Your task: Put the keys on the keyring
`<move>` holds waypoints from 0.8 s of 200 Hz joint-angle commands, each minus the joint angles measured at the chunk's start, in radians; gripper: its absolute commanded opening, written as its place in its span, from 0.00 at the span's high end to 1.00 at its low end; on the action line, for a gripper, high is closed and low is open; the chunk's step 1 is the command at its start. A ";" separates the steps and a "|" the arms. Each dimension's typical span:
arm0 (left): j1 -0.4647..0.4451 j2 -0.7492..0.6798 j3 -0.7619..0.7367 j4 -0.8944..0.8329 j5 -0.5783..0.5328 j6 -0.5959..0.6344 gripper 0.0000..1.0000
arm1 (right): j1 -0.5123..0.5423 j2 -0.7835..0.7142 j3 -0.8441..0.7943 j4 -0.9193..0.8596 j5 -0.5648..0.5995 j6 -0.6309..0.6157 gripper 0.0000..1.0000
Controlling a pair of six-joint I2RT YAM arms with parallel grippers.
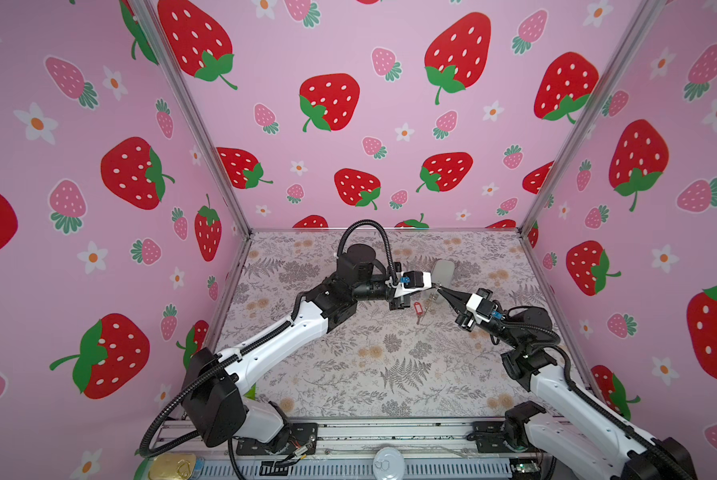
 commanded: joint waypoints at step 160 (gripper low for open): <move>0.003 -0.017 0.008 -0.028 0.025 0.049 1.00 | -0.005 -0.002 0.016 0.047 -0.031 0.020 0.98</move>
